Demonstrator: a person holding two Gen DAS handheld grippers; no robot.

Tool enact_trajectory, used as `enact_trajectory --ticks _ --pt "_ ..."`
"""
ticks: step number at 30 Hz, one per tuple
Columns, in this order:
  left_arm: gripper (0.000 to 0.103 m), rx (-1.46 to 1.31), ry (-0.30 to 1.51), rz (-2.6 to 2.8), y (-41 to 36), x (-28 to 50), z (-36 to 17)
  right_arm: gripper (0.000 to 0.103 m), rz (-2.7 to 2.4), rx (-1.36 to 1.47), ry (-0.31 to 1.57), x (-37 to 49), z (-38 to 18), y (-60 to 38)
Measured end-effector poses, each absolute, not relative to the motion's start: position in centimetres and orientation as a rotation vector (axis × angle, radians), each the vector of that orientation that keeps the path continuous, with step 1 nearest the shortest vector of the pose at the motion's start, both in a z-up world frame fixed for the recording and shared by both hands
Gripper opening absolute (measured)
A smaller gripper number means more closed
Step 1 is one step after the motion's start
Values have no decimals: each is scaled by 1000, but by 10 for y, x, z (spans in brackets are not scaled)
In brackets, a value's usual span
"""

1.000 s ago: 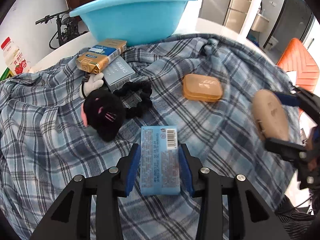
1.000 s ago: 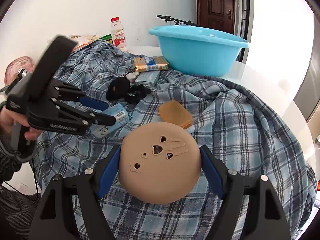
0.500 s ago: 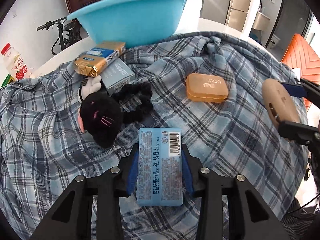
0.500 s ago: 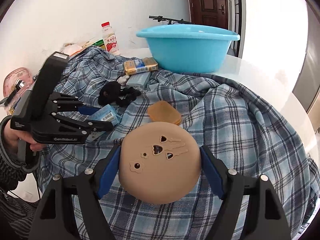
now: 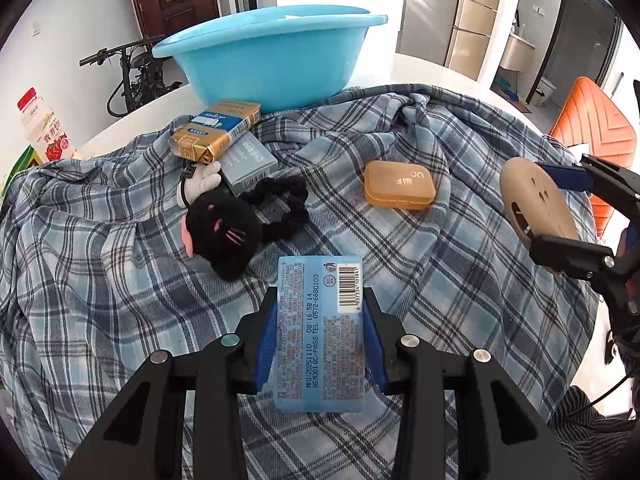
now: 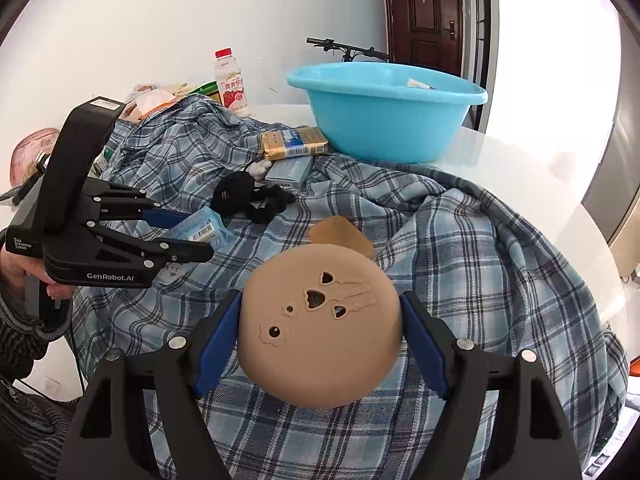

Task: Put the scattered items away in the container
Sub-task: 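Carry the blue soap box and tan coaster toward the blue basin, then open the left gripper over the basin to drop the blue soap box while the right gripper carries the coaster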

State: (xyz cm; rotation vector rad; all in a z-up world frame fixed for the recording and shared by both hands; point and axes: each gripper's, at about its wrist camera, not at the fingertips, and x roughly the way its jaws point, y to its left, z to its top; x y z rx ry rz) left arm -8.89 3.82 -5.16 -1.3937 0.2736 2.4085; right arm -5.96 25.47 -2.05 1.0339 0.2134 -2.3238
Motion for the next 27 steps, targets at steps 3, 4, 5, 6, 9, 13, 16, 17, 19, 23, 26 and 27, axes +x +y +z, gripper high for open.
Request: enact_trajectory --ticks 3,4,5,6,9,13,16,17,19,23,26,27 --pt "41 -1393 262 2410 36 -86 -50 77 -2318 1035 229 -58 -19 253" --pt "41 -1390 261 2412 36 -85 -49 77 -2319 1031 233 -58 -18 252" --pt "41 -1388 259 2417 36 -85 -47 77 -2320 1028 236 -58 -17 251" --pt "41 -1385 255 2421 35 -85 -44 77 -2321 1024 237 -58 -16 251" --pt "41 -1374 243 2430 34 -88 -37 77 -2328 1015 238 -59 -12 251" --pt "41 -1365 249 2440 36 -94 -26 77 -2343 1022 262 -66 -5 251" --pt "41 -1346 275 2447 41 -98 -16 77 -2353 1011 268 -75 4 254" --pt "41 -1339 287 2455 42 -101 -13 77 -2357 1007 266 -79 8 255" --pt "41 -1323 314 2467 46 -106 -6 77 -2362 1000 259 -86 16 258" --pt "41 -1298 333 2466 52 -119 6 77 -2379 982 248 -104 32 262" --pt "41 -1260 327 2474 55 -133 19 77 -2401 971 238 -118 42 264" --pt "41 -1248 319 2477 56 -138 24 77 -2408 969 231 -124 44 265"
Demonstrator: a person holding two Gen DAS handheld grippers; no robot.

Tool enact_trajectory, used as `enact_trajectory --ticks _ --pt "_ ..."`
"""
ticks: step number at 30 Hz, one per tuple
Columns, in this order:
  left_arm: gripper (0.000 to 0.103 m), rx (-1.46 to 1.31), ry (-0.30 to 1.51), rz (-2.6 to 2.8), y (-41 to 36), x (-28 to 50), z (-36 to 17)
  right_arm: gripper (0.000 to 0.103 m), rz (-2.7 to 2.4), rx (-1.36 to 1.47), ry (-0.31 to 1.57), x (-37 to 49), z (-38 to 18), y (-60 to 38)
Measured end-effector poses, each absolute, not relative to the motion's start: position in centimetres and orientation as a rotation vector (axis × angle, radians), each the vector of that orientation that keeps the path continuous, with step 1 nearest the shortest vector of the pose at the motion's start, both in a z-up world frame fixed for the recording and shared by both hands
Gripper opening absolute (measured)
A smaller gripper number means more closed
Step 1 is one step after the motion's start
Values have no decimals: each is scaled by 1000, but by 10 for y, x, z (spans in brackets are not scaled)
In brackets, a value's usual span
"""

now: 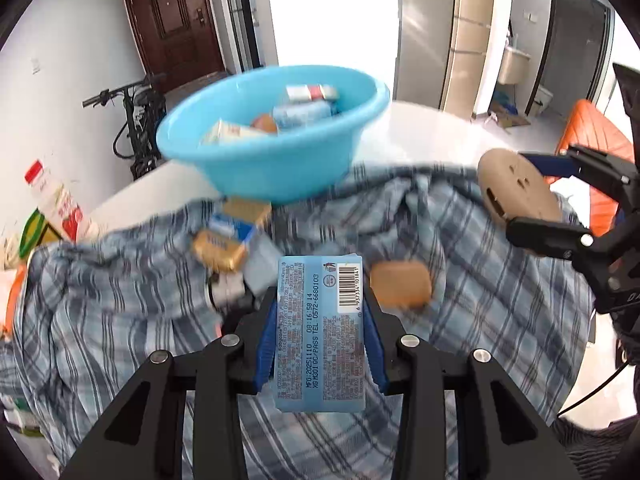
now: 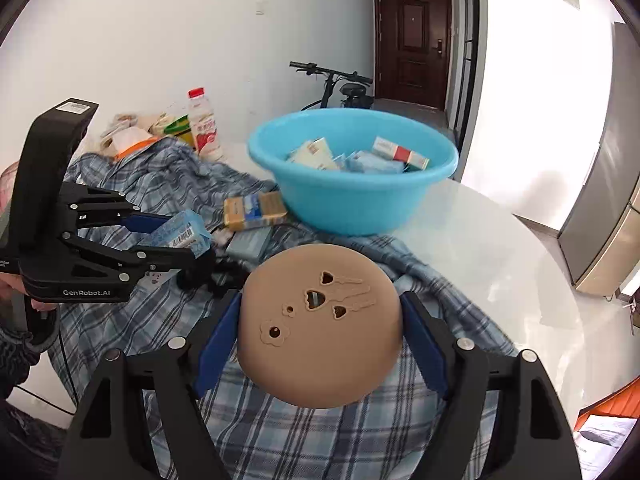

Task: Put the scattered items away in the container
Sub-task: 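Open the left gripper over the basin to drop the blue soap box while the right gripper carries the coaster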

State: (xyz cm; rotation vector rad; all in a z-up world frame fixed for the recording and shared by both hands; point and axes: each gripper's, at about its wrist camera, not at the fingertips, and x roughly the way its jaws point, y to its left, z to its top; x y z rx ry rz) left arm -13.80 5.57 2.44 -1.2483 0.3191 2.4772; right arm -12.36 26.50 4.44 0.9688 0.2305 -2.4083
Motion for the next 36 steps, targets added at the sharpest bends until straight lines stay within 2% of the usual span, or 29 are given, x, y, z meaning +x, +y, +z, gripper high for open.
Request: enact_trajectory --ticks 8,19,27,33,36 --pt "41 -1221 248 2470 63 -190 52 77 -2436 953 198 -170 69 271" --pt "41 -1194 262 2481 74 -269 82 77 -2458 941 115 -246 93 271" --pt "41 -1309 154 2448 75 -351 72 77 -2481 982 126 -302 95 261" --pt "41 -1378 39 2426 70 -400 57 77 -2432 1091 48 -349 83 261" --pt "41 -1402 43 2439 71 -418 50 77 -2405 1126 1 -365 74 260"
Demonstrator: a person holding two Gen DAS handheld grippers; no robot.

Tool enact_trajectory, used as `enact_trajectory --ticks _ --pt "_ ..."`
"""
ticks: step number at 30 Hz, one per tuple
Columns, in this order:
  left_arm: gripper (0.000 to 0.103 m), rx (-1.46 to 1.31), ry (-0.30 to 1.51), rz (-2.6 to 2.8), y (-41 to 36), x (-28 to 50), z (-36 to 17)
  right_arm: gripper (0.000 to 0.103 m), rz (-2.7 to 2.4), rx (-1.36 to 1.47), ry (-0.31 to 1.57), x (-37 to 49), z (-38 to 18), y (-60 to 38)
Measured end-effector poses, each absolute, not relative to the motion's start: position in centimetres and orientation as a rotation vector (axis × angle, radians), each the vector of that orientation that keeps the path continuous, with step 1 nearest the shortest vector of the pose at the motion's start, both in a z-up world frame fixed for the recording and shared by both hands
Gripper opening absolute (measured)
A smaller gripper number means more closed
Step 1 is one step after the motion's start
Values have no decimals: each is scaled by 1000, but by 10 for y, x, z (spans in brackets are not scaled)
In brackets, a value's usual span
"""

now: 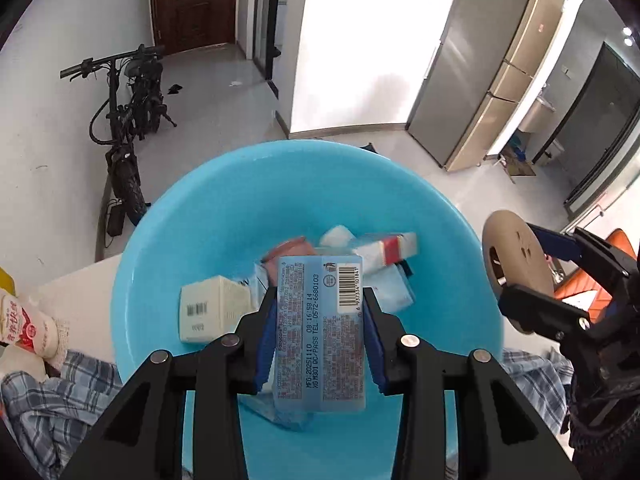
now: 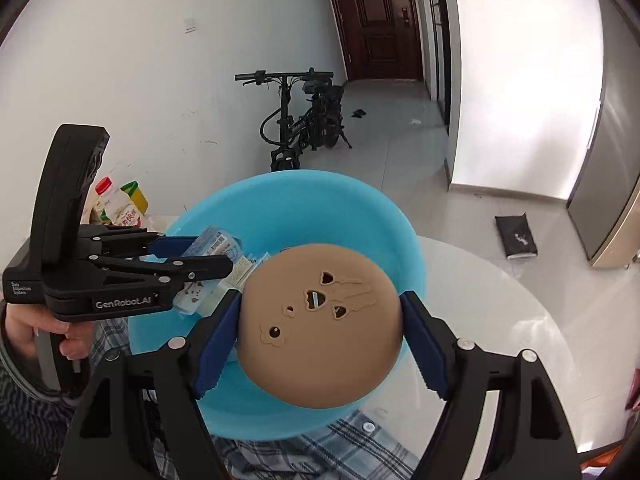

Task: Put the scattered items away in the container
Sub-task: 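Open the left gripper over the basin to drop the blue soap box while the right gripper carries the coaster, then open the right gripper over the basin to drop the tan coaster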

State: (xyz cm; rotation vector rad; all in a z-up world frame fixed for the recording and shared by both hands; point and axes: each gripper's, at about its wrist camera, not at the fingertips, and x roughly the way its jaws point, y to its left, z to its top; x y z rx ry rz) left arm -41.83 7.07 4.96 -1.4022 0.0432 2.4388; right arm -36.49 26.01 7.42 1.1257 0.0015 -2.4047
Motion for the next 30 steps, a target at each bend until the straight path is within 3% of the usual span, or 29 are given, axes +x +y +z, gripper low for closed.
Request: enact_trajectory --ticks 13,23,24,27,30 --pt "41 -1546 21 2446 84 -501 2 77 -2366 1151 -77 -377 47 265" --pt "41 -1651 54 2403 81 -516 -21 77 -2384 1141 -75 -386 51 263" --pt "45 -1659 73 2411 82 -517 -22 77 -2386 1141 -74 -386 51 263" --pt "72 -1646 110 2449 83 -514 -19 77 -2386 1143 -60 -386 53 262" --pt "73 -1578 62 2480 75 -504 -7 77 -2393 1145 -35 -385 55 260"
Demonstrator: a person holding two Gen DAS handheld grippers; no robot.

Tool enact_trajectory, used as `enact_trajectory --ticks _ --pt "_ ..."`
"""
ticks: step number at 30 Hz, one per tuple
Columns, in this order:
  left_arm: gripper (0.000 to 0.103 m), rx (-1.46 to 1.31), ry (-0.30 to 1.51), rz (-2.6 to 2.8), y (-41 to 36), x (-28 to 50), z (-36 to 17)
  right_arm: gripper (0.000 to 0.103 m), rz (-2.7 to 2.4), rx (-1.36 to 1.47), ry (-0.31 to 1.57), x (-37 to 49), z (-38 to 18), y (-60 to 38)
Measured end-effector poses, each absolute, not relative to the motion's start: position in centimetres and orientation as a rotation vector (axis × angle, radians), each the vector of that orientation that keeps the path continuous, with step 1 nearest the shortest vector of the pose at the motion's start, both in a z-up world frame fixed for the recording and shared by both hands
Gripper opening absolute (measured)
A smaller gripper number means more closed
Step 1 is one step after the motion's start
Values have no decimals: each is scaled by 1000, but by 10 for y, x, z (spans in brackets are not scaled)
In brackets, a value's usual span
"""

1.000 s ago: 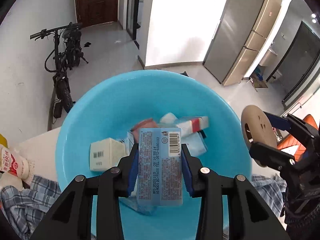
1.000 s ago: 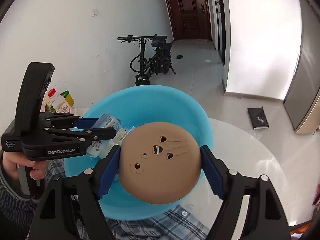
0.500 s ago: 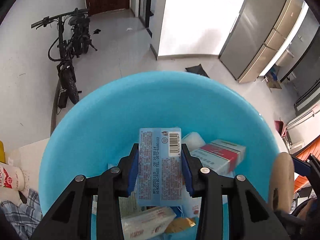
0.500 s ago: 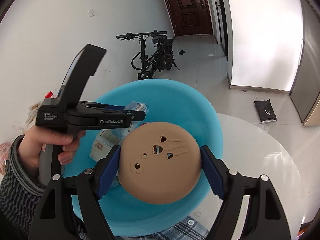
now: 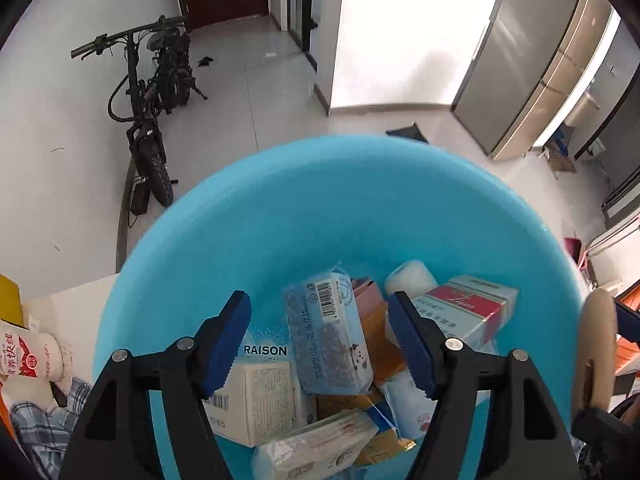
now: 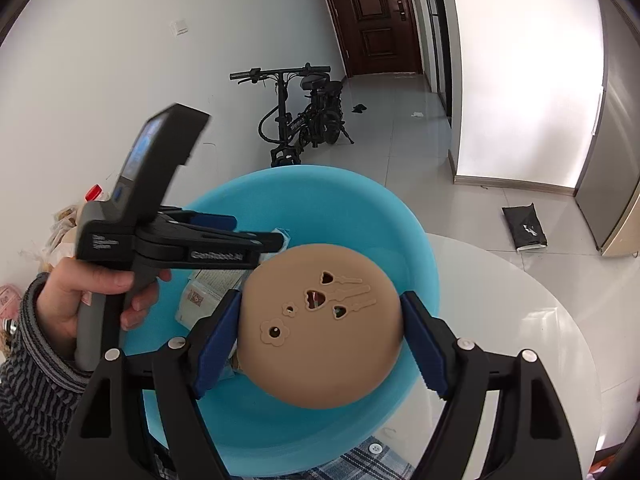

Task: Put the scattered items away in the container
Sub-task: 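Open the right gripper over the basin to drop the tan coaster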

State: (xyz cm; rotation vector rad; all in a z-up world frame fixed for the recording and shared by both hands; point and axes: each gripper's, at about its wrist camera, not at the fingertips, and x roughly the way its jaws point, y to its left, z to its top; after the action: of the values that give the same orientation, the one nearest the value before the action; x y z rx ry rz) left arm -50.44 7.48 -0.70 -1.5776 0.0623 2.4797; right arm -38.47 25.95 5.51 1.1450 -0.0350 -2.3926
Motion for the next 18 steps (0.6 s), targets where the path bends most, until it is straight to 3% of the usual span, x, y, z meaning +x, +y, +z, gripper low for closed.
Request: enact_trajectory --ticks 18 --pt "83 -1409 1 2500 32 -415 67 77 -2426 1144 53 -380 82 236"
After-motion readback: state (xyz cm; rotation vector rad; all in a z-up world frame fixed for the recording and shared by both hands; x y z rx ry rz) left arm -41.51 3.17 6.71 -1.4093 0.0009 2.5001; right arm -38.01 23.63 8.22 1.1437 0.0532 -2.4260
